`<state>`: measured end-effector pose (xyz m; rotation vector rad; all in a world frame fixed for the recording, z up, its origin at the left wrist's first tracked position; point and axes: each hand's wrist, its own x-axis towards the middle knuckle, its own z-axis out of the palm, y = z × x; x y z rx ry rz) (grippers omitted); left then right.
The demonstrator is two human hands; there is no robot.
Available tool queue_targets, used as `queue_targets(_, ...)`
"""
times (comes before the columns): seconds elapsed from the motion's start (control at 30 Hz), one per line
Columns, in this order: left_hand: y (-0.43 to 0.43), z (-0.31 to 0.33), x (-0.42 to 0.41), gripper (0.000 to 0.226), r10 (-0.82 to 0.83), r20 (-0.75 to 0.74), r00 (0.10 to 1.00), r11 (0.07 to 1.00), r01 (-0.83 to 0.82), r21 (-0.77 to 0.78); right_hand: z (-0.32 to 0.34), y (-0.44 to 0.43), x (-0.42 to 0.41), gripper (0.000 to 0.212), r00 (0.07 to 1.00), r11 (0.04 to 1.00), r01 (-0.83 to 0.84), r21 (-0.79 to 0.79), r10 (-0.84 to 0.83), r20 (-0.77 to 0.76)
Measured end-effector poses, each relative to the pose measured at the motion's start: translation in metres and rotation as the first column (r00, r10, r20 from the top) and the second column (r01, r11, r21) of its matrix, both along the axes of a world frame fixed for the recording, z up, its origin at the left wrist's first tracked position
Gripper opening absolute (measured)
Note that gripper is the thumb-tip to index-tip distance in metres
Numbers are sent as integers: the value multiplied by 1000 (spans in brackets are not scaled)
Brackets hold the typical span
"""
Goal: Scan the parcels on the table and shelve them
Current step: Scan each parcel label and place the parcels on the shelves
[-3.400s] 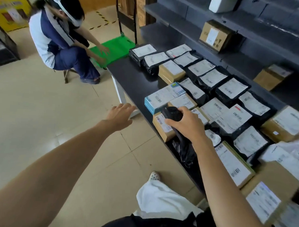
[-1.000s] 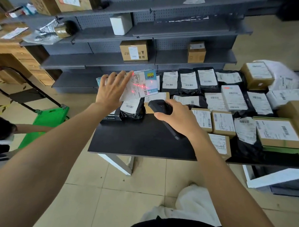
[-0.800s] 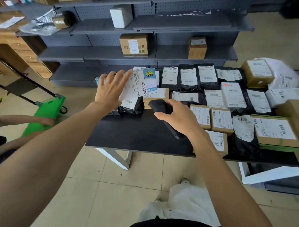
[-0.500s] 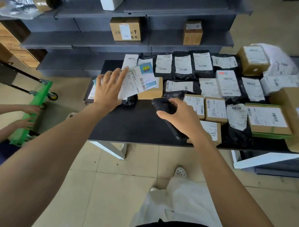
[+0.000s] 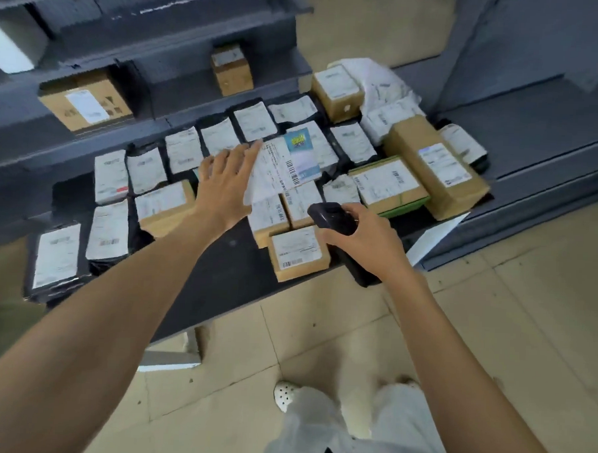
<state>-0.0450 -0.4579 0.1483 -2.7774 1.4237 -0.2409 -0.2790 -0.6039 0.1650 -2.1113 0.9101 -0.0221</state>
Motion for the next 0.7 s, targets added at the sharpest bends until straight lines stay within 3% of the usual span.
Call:
queue_targets(0.33,-222,4,-159,125,-354,63,933,935,352,35,3,-156,-188,74,953,954,298,-43,-295,64)
queue_targets(0.43,-294,-4,-229,116,-449,88,889,893,450,9,3,-207,-255,73,926,924,376,-72,-372,63)
queue_targets(0.53,-364,-9,-302,119,-532,51,845,844,534,-46,8,-253,-321,68,885,884,463,-70,-456,93)
queue_targets(0.7,-466,-17,-401,132,-679,-10,734,734,679,36,8,-313,-417,61,765,768,639,-45,-628,144)
